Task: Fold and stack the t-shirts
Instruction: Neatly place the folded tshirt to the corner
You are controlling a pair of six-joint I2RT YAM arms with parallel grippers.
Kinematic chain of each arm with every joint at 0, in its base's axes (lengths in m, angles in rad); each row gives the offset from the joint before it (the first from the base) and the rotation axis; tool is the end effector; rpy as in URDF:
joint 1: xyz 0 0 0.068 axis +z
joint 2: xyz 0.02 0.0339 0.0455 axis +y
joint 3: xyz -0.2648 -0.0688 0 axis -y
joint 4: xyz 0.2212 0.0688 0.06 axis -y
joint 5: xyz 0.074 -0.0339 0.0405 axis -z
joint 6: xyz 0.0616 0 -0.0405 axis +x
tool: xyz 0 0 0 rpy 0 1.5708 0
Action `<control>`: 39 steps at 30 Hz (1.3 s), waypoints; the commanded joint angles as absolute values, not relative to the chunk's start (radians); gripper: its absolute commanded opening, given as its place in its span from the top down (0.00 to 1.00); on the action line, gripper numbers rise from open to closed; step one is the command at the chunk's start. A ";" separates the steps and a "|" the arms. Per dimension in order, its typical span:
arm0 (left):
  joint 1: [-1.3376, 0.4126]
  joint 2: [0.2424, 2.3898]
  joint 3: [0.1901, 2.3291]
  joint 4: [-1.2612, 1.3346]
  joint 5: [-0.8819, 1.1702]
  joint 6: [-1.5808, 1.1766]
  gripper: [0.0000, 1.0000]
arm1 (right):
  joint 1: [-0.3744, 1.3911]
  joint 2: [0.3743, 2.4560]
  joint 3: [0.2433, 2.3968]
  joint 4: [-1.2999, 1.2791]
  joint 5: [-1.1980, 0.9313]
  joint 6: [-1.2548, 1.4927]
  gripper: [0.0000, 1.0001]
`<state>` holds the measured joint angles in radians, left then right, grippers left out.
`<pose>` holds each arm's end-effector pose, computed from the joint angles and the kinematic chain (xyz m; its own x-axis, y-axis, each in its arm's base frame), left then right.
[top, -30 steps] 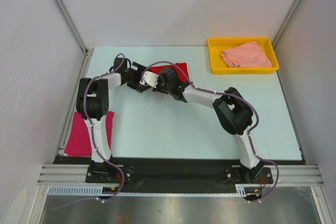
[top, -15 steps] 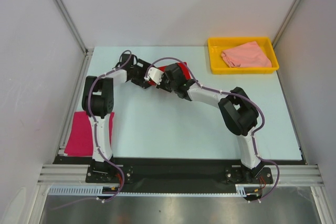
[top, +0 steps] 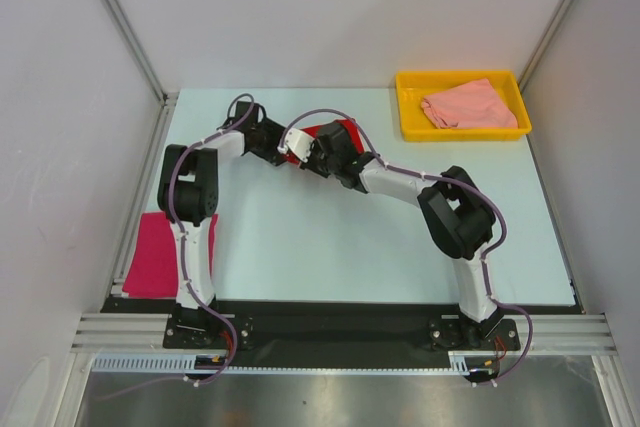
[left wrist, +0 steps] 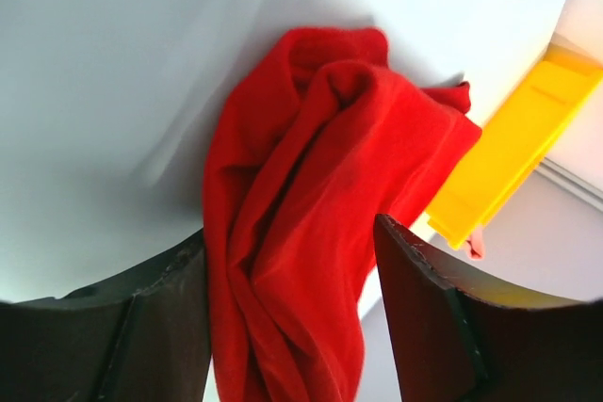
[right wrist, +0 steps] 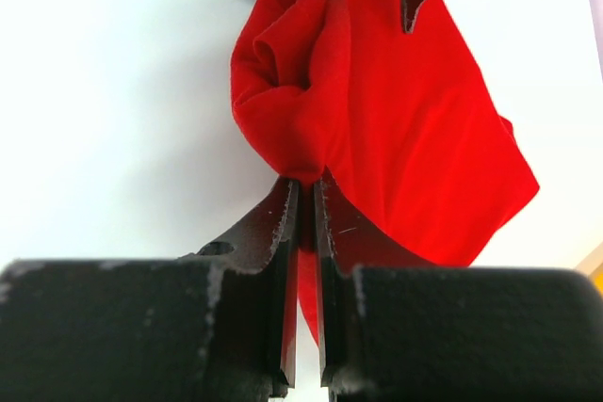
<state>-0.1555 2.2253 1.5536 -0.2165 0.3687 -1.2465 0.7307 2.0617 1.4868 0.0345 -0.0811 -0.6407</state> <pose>0.4654 -0.0954 0.1309 -0.5941 -0.8018 0.0641 -0.6090 0.3963 -0.6870 0.3535 0.3235 0.2074 0.1214 -0.6912 -0.7124 -0.8038 0.3526 -0.4792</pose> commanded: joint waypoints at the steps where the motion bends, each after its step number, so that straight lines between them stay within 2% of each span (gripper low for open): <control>1: -0.160 2.253 1.588 -0.299 0.249 -1.154 0.32 | 0.726 1.982 1.491 0.084 -0.101 -0.618 1.00; 10: -0.161 2.256 1.549 -0.203 0.255 -1.132 0.31 | 0.723 1.973 1.488 0.086 -0.117 -0.598 1.00; 17: -0.161 2.283 1.569 -0.201 0.256 -1.134 0.33 | 0.719 1.968 1.486 0.089 -0.118 -0.592 1.00; 20: -0.161 2.296 1.571 -0.187 0.271 -1.137 0.43 | 0.718 1.965 1.488 0.087 -0.121 -0.592 1.00; 23: -0.158 2.301 1.566 -0.158 0.288 -1.128 0.79 | 0.716 1.962 1.482 0.080 -0.124 -0.577 1.00; 24: -0.158 2.299 1.569 -0.152 0.290 -1.121 0.99 | 0.716 1.960 1.483 0.077 -0.121 -0.554 0.96; 25: -0.158 2.289 1.569 -0.144 0.284 -1.103 1.00 | 0.718 1.957 1.483 0.072 -0.118 -0.537 0.89; 26: -0.160 2.281 1.571 -0.155 0.273 -1.094 1.00 | 0.716 1.953 1.479 0.068 -0.109 -0.519 0.59; 27: -0.161 2.266 1.569 -0.170 0.264 -1.083 1.00 | 0.716 1.945 1.471 0.067 -0.068 -0.497 0.44; 29: -0.163 2.200 1.548 -0.202 0.223 -1.046 1.00 | 0.712 1.905 1.430 0.064 -0.002 -0.402 0.23; 32: -0.160 2.102 1.514 -0.280 0.151 -0.967 1.00 | 0.698 1.827 1.390 -0.080 0.055 -0.246 0.16; 34: -0.155 2.051 1.497 -0.348 0.117 -0.921 1.00 | 0.704 1.772 1.341 -0.132 0.064 -0.181 0.06; 39: -0.138 1.864 1.444 -0.478 0.007 -0.858 1.00 | 0.756 1.504 1.177 -0.268 0.100 -0.088 0.04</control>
